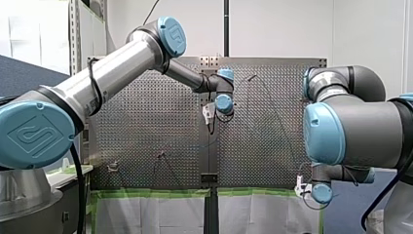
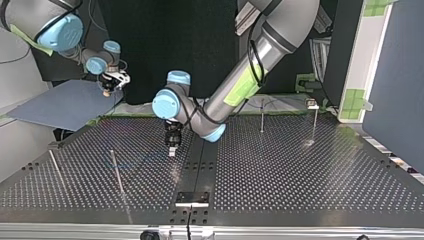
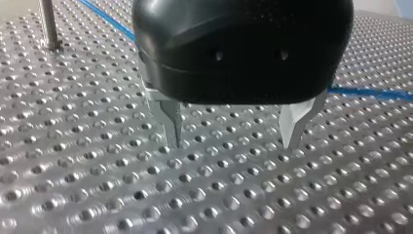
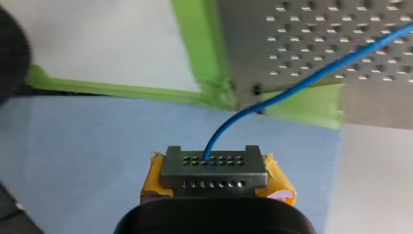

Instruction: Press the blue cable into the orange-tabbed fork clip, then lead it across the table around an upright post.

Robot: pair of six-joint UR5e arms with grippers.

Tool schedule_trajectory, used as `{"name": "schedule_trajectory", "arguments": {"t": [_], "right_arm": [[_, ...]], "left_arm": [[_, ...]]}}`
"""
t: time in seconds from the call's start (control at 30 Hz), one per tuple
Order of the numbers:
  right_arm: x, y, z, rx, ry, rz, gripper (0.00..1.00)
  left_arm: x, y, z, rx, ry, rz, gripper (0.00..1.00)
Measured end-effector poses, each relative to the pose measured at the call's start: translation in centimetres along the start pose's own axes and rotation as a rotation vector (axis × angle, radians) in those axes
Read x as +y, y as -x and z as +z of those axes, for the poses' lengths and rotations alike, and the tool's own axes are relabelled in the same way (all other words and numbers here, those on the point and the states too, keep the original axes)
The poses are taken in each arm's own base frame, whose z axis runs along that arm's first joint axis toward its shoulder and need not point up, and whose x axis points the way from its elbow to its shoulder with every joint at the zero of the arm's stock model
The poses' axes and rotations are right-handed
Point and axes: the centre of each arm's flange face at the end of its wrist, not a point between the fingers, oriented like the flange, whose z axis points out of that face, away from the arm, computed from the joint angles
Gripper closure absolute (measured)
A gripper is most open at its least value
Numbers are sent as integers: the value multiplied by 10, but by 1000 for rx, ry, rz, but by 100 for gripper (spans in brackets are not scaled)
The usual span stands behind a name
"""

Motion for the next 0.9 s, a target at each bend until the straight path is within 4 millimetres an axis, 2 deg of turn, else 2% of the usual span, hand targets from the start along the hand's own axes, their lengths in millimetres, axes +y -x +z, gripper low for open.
{"name": "schedule_trajectory", "arguments": {"t": [0.17, 0.43, 0.67, 0.9], "right_arm": [[-1, 13, -3, -23, -2, -5, 100], [-5, 15, -3, -30, -7, -21, 100], [-8, 15, -3, -32, -12, -28, 100], [-9, 15, -4, -34, -14, -29, 100]], "left_arm": [[10, -13, -2, 17, 22, -25, 0], [20, -39, -6, 43, 12, -78, 0], [34, -65, -21, 133, 32, -87, 0], [40, -70, -28, 184, 53, -111, 0]]}}
